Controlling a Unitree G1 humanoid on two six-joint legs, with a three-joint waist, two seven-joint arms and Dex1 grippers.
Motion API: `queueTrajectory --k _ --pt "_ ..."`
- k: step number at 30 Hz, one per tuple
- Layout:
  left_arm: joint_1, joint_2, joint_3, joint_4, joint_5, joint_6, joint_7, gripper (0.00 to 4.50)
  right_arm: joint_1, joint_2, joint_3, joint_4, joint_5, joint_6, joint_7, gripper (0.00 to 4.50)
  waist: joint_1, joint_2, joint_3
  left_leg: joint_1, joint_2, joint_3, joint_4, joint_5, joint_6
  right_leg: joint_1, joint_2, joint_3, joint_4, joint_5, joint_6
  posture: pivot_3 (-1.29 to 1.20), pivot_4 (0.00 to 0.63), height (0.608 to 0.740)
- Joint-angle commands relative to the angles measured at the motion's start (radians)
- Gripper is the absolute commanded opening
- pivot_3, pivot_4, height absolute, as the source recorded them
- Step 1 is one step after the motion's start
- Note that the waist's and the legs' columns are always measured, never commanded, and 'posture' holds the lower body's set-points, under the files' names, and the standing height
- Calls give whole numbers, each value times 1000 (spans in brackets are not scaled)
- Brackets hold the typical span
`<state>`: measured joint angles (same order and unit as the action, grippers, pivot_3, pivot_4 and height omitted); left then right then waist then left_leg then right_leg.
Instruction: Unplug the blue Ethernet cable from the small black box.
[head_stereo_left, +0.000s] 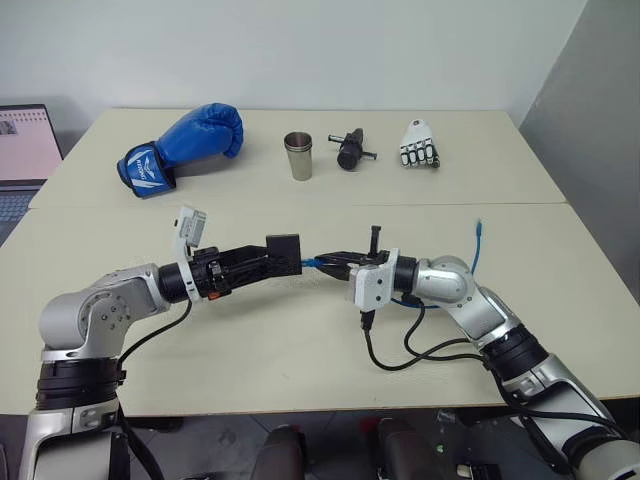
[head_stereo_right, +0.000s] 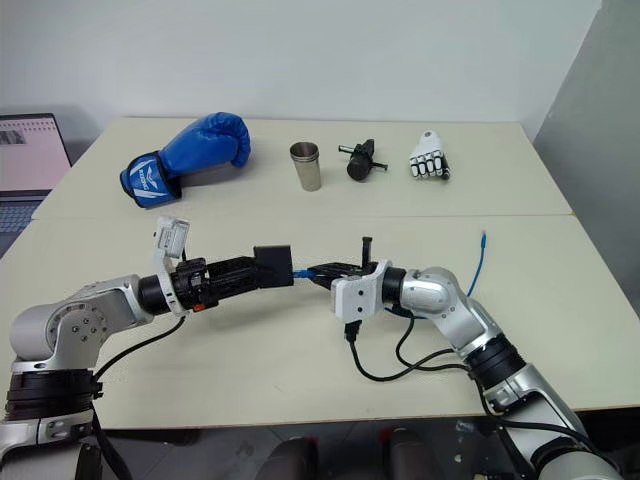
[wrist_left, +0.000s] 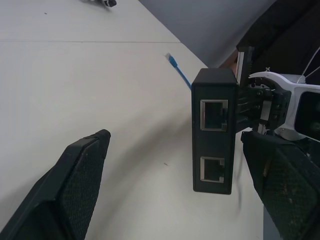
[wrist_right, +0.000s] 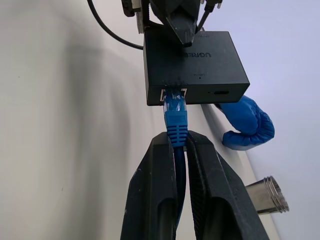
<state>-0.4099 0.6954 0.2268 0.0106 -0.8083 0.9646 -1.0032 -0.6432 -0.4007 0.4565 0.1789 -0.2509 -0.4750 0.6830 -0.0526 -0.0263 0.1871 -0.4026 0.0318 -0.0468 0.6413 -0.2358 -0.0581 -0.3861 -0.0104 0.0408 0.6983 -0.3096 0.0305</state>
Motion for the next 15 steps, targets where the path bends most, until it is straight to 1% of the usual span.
queueTrajectory --k 1,3,5,7,14,15 --pt "-13 -7 10 -24 -27 12 7 4500 -34 11 -10 -14 -10 -37 -3 54 0 0 0 0 0 0 0 0 0 0 0 0 0 0 0 0 150 740" --pt "-8 -8 10 -29 -34 20 5 4500 -35 13 -12 -10 -15 -41 -4 54 1 0 0 0 0 -1 0 0 0 0 0 0 0 0 0 0 150 740" --pt "-5 -8 10 -30 -38 23 5 4126 -38 15 -13 -5 -22 -47 -7 54 2 0 0 0 0 -1 0 0 0 0 0 0 0 0 0 0 150 740" --pt "-2 -6 9 -32 -46 31 -1 3858 -39 17 -15 -3 -27 -52 -11 54 2 0 0 0 0 -1 0 0 0 0 0 0 0 0 0 0 150 740" --pt "1 -6 2 -37 -61 43 -9 2158 -40 19 -18 -3 -50 -84 -25 54 3 0 0 0 0 -1 0 0 0 0 -1 0 0 0 0 0 150 740" --pt "1 -6 1 -37 -62 43 -10 1989 -39 18 -19 -4 -54 -87 -28 54 3 0 0 0 0 -1 0 0 0 0 -1 0 0 0 0 0 150 740"
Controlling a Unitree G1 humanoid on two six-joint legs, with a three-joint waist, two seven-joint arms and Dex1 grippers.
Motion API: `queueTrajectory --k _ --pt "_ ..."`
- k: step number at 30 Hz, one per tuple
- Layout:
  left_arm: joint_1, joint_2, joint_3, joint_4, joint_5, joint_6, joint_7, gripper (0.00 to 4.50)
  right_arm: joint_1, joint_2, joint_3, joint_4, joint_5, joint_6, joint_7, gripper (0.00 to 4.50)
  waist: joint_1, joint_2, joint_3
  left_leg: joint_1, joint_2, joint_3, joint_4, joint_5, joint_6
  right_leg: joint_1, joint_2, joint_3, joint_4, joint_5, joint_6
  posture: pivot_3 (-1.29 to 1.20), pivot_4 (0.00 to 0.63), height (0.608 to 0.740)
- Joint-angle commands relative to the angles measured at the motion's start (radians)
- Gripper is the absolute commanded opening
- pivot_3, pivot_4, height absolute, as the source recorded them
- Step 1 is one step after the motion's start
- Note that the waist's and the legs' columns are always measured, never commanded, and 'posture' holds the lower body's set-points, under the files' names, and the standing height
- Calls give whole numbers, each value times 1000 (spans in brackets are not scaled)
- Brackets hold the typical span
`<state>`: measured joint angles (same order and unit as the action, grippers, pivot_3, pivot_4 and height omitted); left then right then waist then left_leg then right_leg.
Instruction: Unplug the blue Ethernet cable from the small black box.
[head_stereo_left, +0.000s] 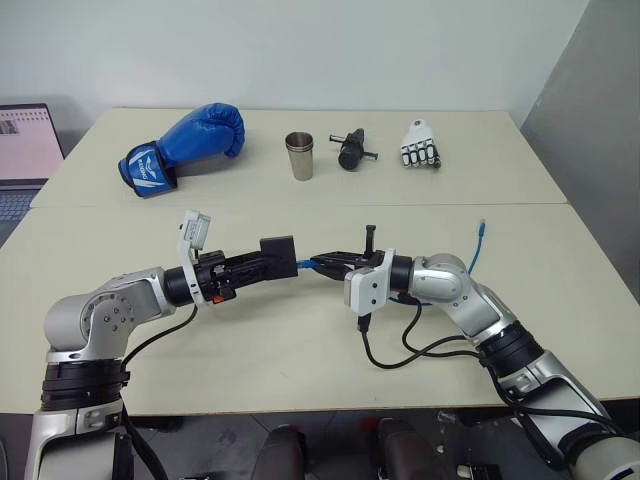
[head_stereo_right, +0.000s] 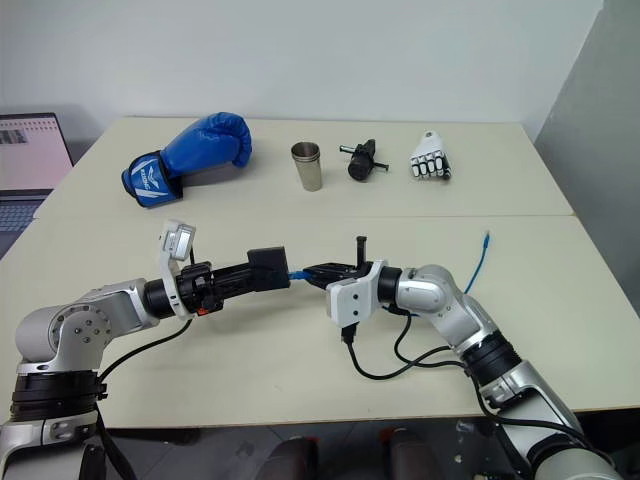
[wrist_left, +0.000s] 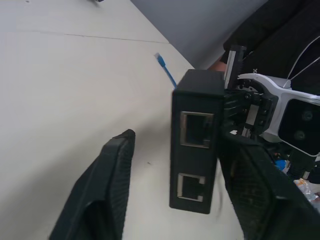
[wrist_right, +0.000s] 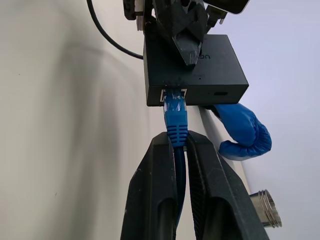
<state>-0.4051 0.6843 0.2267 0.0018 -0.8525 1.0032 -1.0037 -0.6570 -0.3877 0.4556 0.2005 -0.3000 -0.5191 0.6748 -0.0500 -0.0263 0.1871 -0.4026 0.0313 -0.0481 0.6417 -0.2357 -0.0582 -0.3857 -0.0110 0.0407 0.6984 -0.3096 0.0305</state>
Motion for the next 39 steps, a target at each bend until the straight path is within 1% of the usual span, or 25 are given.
queueTrajectory --k 1,4,7,11,13,14,15,16,17,18,19,20,24,26,29,32,34,36,39 --pt "-4 6 0 -28 -19 5 -11 1805 -26 6 -19 -26 -7 -46 -23 54 0 0 0 0 0 0 0 0 0 0 0 0 0 0 0 0 150 740" --pt "-1 10 -6 -32 -19 5 -21 1217 -27 6 -22 -25 -21 -58 -39 54 0 0 0 0 0 0 0 0 0 0 0 0 0 0 0 0 150 740" --pt "1 11 -12 -33 -18 2 -25 803 -30 4 -20 -22 -35 -73 -49 53 0 0 0 0 0 0 0 0 0 0 0 0 0 0 0 0 150 740" --pt "3 14 -14 -34 -16 2 -31 798 -28 -1 -15 -20 -47 -94 -53 53 0 0 0 0 0 0 0 0 0 0 0 0 0 0 0 0 150 740" --pt "-2 14 -18 -28 -11 -1 -33 798 -24 -6 -18 -22 -23 -96 -38 742 0 0 0 0 0 0 0 0 0 0 0 0 0 0 0 0 150 740" --pt "-3 14 -18 -26 -10 -3 -34 798 -22 -9 -19 -26 -12 -94 -28 836 0 0 0 0 0 0 0 0 0 0 0 0 0 0 0 0 150 740" --pt "-5 15 -21 -25 -6 -8 -37 798 -21 -13 -20 -31 -7 -88 -20 1159 0 0 0 0 0 0 0 0 0 0 0 0 0 0 0 0 150 740" --pt "-6 17 -25 -24 -2 -13 -41 797 -20 -16 -20 -34 -1 -80 -9 1370 0 0 0 0 0 0 0 0 0 0 0 0 0 0 0 0 150 740" --pt "-9 19 -31 -23 1 -18 -48 797 -16 -24 -19 -42 13 -67 14 1726 0 0 0 0 0 0 0 0 0 0 0 0 0 0 0 0 150 740" --pt "-11 22 -37 -22 6 -25 -58 797 -10 -30 -19 -54 36 -51 39 1884 1 0 0 0 0 0 0 0 0 0 0 0 0 0 0 0 150 740" --pt "-13 27 -47 -22 14 -34 -73 797 0 -38 -24 -77 73 -22 71 2225 1 0 0 0 0 0 0 0 0 0 0 0 0 0 0 0 150 740" --pt "-14 33 -58 -23 22 -44 -88 797 10 -46 -29 -103 111 7 100 2323 1 0 0 0 0 0 0 0 0 1 0 0 0 0 0 0 150 740" --pt "-18 64 -105 -24 62 -96 -159 794 65 -87 -62 -262 319 209 223 2326 5 0 0 0 0 0 0 0 0 1 0 0 0 0 0 0 150 740" --pt "-33 68 -116 -8 77 -121 -181 794 104 -108 -82 -370 443 408 262 2326 8 0 0 0 0 -1 0 0 0 1 -1 0 0 0 0 0 150 740" --pt "-60 66 -126 16 90 -148 -207 794 135 -102 -129 -495 657 752 234 2326 13 0 0 0 0 -1 1 0 0 2 -1 -1 0 0 0 0 150 740" --pt "-83 58 -125 30 84 -159 -231 794 142 -75 -174 -514 797 998 184 2326 14 0 0 0 0 -2 1 0 0 2 -1 -1 0 0 0 0 150 740" --pt "-93 54 -121 35 74 -153 -237 794 139 -38 -208 -504 859 1103 138 2326 15 0 0 0 0 -2 1 0 0 2 -1 -1 0 0 0 0 150 740" --pt "-97 52 -118 35 66 -146 -241 794 128 8 -246 -471 915 1181 95 2326 15 0 0 0 0 -2 1 0 0 2 -1 -1 0 0 0 0 150 740" --pt "-99 51 -118 33 61 -140 -247 794 114 43 -275 -427 940 1232 80 2326 15 0 0 0 0 -1 1 0 0 1 0 -1 0 0 0 0 150 740"
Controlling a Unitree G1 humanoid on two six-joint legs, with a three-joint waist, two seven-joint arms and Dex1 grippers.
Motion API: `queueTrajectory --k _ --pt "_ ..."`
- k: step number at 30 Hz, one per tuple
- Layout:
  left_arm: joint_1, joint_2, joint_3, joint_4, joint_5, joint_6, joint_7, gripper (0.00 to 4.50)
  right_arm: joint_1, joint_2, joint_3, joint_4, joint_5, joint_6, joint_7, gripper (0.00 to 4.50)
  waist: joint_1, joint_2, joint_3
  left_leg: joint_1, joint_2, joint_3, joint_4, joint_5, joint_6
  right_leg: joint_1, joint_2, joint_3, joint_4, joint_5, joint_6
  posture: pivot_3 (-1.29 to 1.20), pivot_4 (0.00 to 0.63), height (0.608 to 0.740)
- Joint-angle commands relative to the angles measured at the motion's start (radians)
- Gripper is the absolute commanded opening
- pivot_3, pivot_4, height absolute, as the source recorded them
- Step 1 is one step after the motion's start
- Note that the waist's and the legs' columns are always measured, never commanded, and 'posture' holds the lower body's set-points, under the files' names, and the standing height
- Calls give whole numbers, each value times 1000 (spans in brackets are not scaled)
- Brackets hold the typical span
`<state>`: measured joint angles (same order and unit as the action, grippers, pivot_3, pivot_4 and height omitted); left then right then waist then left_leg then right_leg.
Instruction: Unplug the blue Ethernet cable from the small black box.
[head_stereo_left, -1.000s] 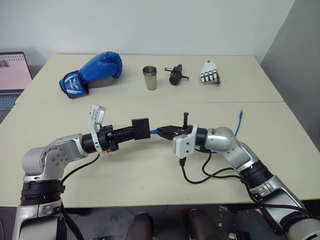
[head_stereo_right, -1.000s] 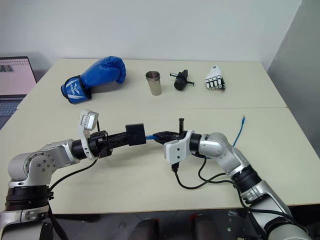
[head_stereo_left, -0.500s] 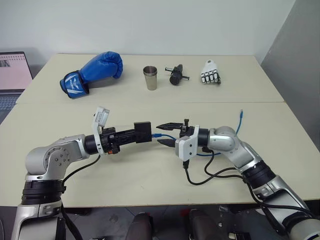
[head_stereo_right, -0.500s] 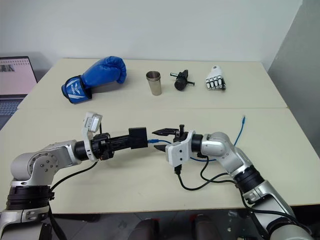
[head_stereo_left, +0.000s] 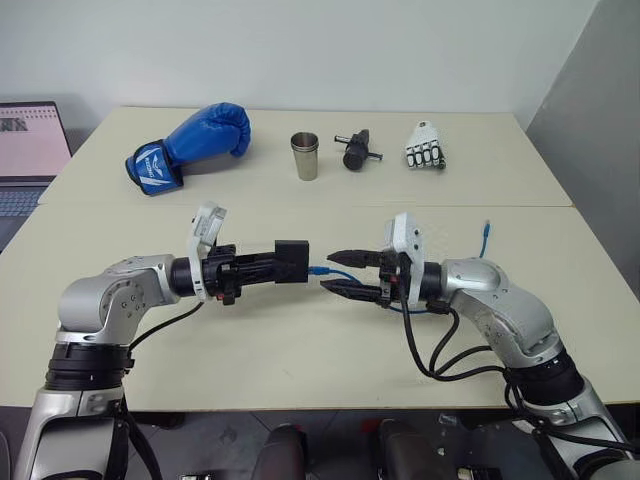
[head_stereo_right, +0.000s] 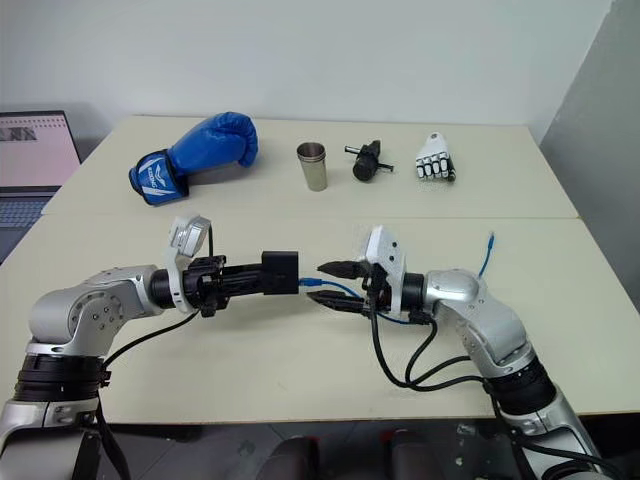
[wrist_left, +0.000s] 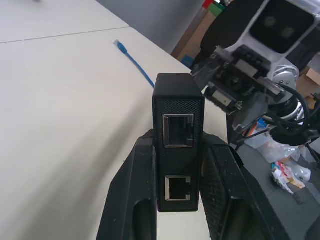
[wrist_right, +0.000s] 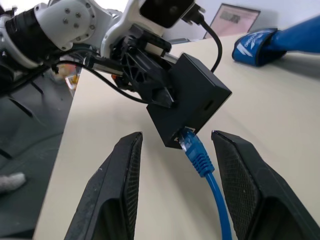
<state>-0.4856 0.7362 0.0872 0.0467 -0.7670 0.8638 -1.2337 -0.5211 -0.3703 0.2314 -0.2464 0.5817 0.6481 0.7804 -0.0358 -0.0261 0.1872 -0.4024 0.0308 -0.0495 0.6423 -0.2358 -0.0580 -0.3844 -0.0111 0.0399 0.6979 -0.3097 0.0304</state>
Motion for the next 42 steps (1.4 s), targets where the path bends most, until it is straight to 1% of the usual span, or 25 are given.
queueTrajectory --k 1,10,20,29,35,38,41,42 --pt "-19 -3 23 -13 -27 1 -17 794 -26 31 -52 31 59 74 -21 2326 1 0 0 0 0 0 0 0 0 0 0 0 0 0 0 0 150 740" --pt "-29 -7 44 -6 -56 35 -6 794 -51 55 -47 67 117 169 34 2326 1 0 0 -1 0 1 0 0 0 -1 0 0 0 0 0 0 150 740" --pt "-27 -7 48 -9 -61 45 -3 794 -74 88 -96 99 182 263 32 2326 1 0 0 -1 0 1 0 0 0 -1 1 0 0 0 0 0 150 740" --pt "-28 -13 46 -11 -61 43 0 794 -85 115 -131 125 188 299 13 2326 1 0 0 -1 0 2 -1 0 0 -2 1 0 0 0 0 0 150 740" --pt "-28 -16 42 -13 -59 41 0 794 -84 110 -120 117 172 300 21 2326 1 0 0 -1 0 2 -1 0 0 -2 1 0 0 0 0 0 150 740" --pt "-29 -16 40 -12 -58 40 -1 794 -84 112 -117 116 172 302 22 1857 1 0 0 -1 0 2 -1 0 0 -2 1 0 0 0 0 0 150 740" --pt "-29 -15 36 -13 -55 38 -6 794 -85 113 -115 116 171 305 23 1114 1 0 0 -1 0 2 -1 0 0 -2 1 0 0 0 0 0 150 740" --pt "-28 -15 35 -13 -55 37 -8 794 -85 113 -114 115 170 305 23 942 1 0 0 -1 0 2 -1 0 0 -2 1 0 0 0 0 0 150 740"
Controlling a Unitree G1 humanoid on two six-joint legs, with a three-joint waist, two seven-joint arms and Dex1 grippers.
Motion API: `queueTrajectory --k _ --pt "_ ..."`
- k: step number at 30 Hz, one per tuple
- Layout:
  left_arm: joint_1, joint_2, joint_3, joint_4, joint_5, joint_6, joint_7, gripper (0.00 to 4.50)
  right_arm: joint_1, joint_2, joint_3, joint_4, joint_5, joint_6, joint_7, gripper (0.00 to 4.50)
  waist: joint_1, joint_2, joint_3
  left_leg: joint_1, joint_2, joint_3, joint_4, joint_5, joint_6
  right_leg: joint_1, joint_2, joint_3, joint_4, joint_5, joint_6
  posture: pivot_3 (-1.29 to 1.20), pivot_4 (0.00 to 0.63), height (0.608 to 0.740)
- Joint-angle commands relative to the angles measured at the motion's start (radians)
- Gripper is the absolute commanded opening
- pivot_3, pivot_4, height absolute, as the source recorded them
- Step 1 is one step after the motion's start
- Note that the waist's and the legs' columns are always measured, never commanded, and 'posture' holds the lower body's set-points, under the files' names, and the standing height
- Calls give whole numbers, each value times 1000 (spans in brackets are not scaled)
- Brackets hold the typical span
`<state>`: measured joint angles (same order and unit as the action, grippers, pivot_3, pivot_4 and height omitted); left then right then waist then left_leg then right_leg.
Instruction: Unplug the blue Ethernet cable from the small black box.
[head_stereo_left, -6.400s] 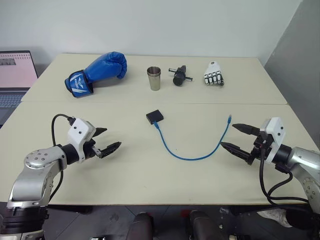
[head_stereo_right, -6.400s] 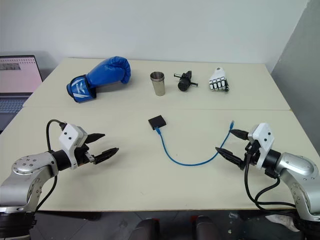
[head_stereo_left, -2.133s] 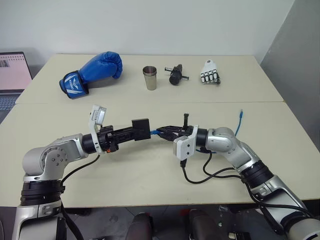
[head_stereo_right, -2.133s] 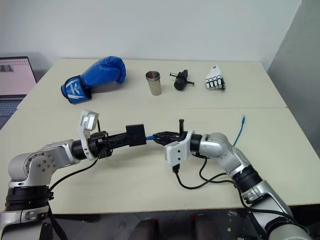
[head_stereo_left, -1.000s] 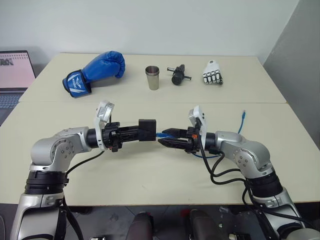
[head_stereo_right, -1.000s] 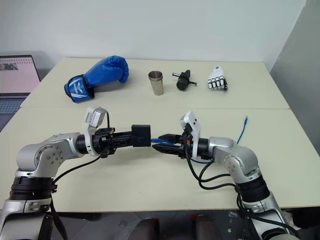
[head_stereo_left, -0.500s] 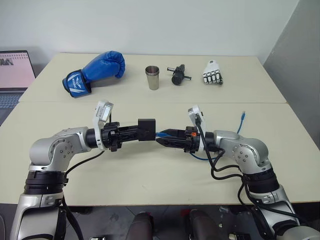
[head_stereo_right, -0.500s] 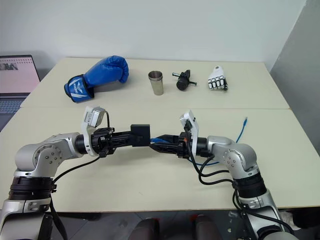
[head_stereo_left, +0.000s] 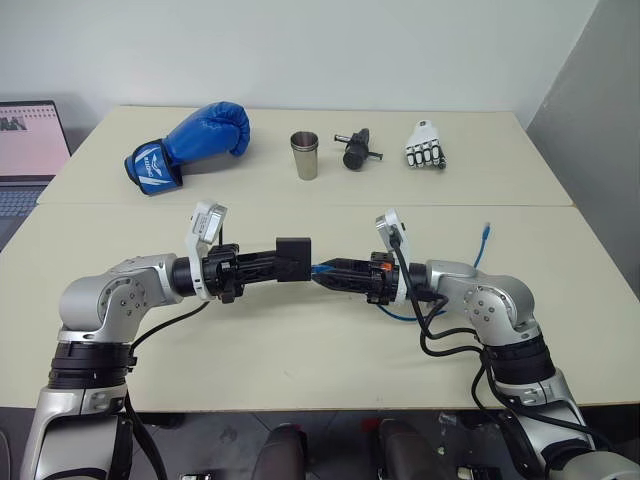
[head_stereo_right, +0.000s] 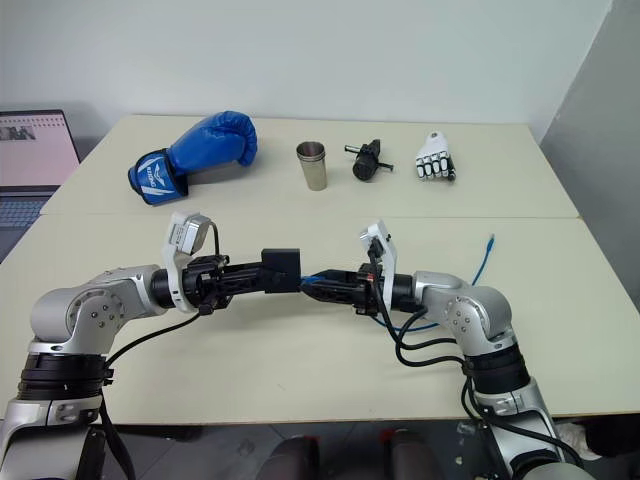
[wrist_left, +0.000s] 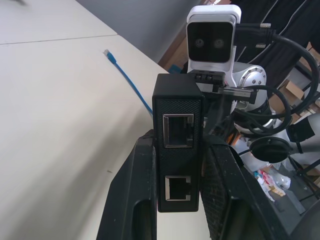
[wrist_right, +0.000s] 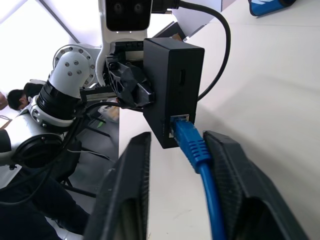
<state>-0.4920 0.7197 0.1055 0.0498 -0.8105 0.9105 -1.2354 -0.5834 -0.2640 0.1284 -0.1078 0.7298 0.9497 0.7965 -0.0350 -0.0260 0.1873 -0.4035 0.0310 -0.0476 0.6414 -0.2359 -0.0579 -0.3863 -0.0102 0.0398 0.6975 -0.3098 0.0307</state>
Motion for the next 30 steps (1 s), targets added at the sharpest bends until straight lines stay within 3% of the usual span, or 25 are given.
queueTrajectory --k 1,3,5,17,19,26,30 --pt "-21 2 15 -17 -10 -10 -8 794 -23 7 -12 -23 23 5 7 705 0 0 0 0 0 0 0 0 0 0 0 0 0 0 0 0 150 740" --pt "-21 1 15 -17 -10 -10 -8 794 -23 9 -14 -23 23 7 6 205 0 0 0 0 0 0 0 0 0 0 0 0 0 0 0 0 150 740" --pt "-19 2 13 -19 -9 -12 -10 794 -24 11 -17 -23 26 13 8 54 0 0 0 0 0 0 0 0 0 0 0 0 0 0 0 0 150 740" --pt "-13 -4 15 -27 -9 -11 -8 794 -21 7 -21 -41 40 44 20 44 0 0 0 -1 0 0 0 0 0 -1 0 0 0 0 0 0 150 740" --pt "-16 -6 15 -25 -10 -10 -5 794 -19 6 -20 -48 44 45 21 749 0 0 0 -1 0 0 0 0 0 -1 0 0 0 0 0 0 150 740" --pt "-14 -17 15 -25 -17 -2 5 794 0 3 -13 -86 72 78 33 2244 0 0 0 -1 0 0 0 0 0 -1 0 0 0 0 0 0 150 740" --pt "-15 -21 14 -26 -19 1 7 794 7 22 -21 -72 64 72 4 2292 0 0 0 -2 0 0 0 0 0 -2 0 0 0 0 0 0 150 740"
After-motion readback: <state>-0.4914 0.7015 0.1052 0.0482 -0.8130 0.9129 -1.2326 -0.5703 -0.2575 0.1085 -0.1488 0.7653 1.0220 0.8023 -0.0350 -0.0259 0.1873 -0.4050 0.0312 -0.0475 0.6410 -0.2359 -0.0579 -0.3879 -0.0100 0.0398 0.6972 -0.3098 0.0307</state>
